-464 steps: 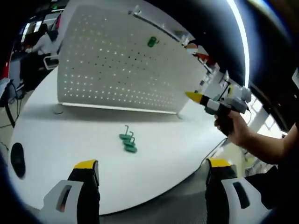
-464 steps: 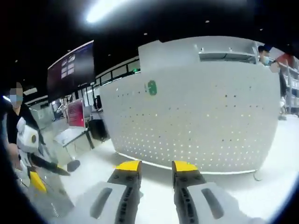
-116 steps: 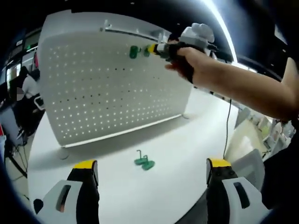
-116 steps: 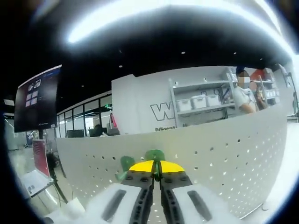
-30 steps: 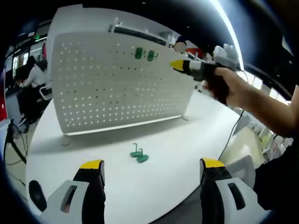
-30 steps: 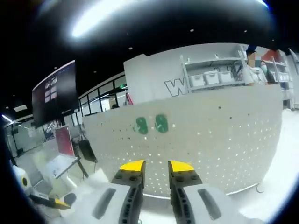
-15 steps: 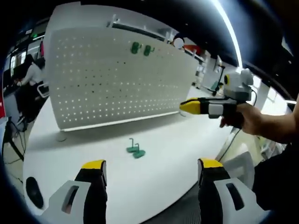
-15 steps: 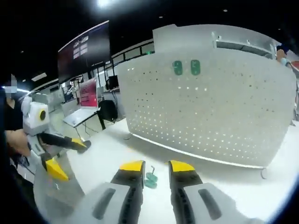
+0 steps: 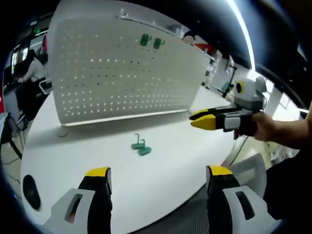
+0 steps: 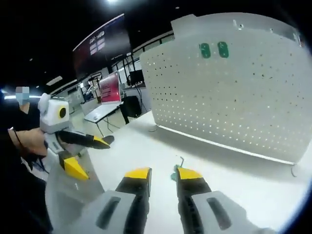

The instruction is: Insert the hook assembly into the mounting plate slot until the hook locks in place.

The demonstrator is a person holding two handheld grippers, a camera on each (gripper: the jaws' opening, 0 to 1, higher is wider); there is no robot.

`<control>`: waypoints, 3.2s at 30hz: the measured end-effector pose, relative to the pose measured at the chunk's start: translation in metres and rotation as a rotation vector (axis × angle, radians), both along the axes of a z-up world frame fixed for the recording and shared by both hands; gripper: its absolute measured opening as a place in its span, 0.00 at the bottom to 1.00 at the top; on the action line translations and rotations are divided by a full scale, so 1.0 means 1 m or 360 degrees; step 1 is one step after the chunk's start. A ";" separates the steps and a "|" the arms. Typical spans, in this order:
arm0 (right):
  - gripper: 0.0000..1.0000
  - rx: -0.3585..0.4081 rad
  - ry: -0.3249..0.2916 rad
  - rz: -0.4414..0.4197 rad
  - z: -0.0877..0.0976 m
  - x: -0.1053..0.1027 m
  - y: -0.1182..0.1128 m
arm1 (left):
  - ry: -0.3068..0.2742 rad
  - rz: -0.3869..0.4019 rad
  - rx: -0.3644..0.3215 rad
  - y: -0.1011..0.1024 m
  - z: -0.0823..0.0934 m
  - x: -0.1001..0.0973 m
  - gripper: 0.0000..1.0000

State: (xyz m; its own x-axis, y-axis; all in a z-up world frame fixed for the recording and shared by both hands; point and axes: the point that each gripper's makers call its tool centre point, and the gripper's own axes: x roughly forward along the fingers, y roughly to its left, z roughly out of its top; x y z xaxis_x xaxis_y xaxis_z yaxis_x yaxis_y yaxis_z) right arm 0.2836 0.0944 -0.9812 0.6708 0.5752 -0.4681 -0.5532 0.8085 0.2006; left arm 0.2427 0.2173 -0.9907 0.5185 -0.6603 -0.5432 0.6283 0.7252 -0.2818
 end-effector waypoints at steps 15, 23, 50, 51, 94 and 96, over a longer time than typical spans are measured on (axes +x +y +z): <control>0.16 -0.0254 0.0314 0.0215 -0.061 0.059 0.009 | 0.0054 0.0036 0.0027 0.014 -0.012 0.012 0.79; 0.14 -0.0323 0.0355 0.0333 -0.081 0.085 0.018 | 0.0085 0.0074 0.0029 0.021 -0.018 0.019 0.79; 0.00 -0.0319 0.0650 0.0548 -0.136 0.113 0.047 | 0.0164 0.0082 0.0052 0.027 -0.034 0.024 0.78; 0.00 -0.0315 0.0648 0.0531 -0.135 0.113 0.045 | 0.0160 0.0084 0.0053 0.027 -0.033 0.025 0.78; 0.00 0.0178 0.0126 -0.0187 -0.004 0.078 -0.016 | 0.0010 0.0045 -0.0051 0.002 0.021 0.015 0.76; 0.00 0.0178 0.0122 -0.0188 -0.002 0.074 -0.017 | 0.0002 0.0030 -0.0045 -0.001 0.023 0.015 0.76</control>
